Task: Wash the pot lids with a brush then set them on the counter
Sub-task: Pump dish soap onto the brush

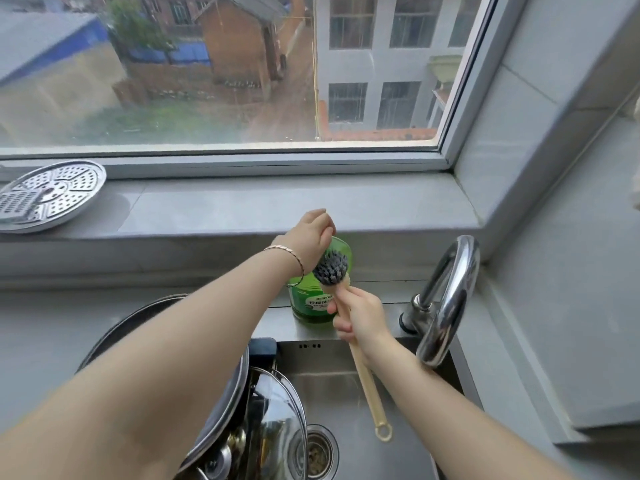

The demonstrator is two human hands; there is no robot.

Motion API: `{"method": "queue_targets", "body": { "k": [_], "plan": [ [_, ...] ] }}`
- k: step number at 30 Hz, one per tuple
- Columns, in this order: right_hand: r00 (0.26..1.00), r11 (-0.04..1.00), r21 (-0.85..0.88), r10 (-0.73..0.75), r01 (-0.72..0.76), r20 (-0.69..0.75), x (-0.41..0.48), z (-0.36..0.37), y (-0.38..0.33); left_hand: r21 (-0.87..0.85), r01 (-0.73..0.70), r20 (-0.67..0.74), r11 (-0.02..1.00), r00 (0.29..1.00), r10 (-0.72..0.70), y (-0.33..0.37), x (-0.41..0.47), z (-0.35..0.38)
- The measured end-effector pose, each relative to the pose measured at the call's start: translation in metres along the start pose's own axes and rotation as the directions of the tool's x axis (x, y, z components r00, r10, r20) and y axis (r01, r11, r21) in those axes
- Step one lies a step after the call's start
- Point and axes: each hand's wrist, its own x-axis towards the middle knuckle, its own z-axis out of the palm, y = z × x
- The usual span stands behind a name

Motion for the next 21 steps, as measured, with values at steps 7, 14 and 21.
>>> {"method": "queue_targets", "body": {
  "k": [7, 14, 21],
  "plan": [
    [1.0, 1.0, -0.003, -0.003, 0.003, 0.025, -0.006, 0.003, 0.0, 0.131, 0.009, 0.056, 0.991, 0.998, -0.016, 0.008, -0.004, -0.019],
    [1.0, 1.0, -0.012, 0.0, 0.0, 0.011, -0.006, -0.004, 0.004, 0.199, -0.009, -0.009, 0.98, 1.0, 0.011, 0.008, -0.008, -0.009],
    [0.999, 0.98, -0.199, -0.026, 0.016, -0.048, -0.032, -0.008, 0.012, 0.332, 0.053, -0.086, 0.942, 0.996, -0.025, 0.026, -0.028, -0.022]
  ]
}}
